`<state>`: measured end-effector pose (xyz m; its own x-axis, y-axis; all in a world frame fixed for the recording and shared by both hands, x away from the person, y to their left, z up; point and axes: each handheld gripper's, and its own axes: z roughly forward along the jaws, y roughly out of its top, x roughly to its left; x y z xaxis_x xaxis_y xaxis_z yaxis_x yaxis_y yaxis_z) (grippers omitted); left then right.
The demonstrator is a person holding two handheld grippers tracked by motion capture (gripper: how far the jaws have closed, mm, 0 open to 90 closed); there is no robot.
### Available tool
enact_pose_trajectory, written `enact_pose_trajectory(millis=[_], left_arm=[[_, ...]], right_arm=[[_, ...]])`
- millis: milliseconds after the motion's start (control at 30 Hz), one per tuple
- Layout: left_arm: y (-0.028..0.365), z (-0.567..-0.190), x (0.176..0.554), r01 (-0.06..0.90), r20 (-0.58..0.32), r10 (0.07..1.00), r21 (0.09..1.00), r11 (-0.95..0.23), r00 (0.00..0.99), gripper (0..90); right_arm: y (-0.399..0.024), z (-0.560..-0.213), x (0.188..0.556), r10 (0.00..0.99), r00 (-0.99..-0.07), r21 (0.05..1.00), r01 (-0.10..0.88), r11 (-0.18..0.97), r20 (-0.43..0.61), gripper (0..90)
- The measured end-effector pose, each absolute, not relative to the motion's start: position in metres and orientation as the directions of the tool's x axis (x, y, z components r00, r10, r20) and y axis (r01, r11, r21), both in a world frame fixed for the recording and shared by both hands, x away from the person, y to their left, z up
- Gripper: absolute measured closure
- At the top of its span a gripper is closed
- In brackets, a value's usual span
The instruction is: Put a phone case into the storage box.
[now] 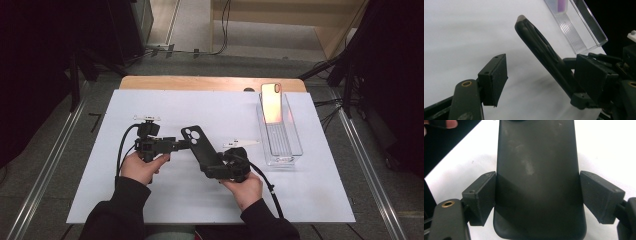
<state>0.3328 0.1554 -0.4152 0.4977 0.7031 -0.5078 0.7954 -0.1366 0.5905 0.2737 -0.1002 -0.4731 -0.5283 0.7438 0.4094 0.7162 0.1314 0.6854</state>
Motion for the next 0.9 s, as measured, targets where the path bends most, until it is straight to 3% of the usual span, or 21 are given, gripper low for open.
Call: enact_pose_trajectory(millis=[400, 633, 767, 900], left_arm=[[0.147, -0.416, 0.342, 0.798, -0.523, 0.722, 0.6, -0.066, 0.453, 27.6], [0.139, -0.416, 0.346, 0.822, -0.556, 0.723, 0.57, -0.027, 0.409, 34.0], [0.139, -0.418, 0.346, 0.816, -0.563, 0.721, 0.578, -0.007, 0.405, 44.8], [0.14, -0.418, 0.345, 0.812, -0.566, 0.719, 0.583, 0.005, 0.403, 63.9]], right_arm=[[-0.096, -0.477, 0.269, 0.721, -0.518, 0.694, 0.716, 0.072, 0.459, 16.3], [-0.089, -0.48, 0.265, 0.718, -0.52, 0.705, 0.707, 0.057, 0.463, 15.9], [-0.085, -0.48, 0.263, 0.713, -0.524, 0.718, 0.695, 0.041, 0.467, 15.7], [-0.084, -0.481, 0.262, 0.704, -0.524, 0.729, 0.685, 0.013, 0.48, 15.3]])
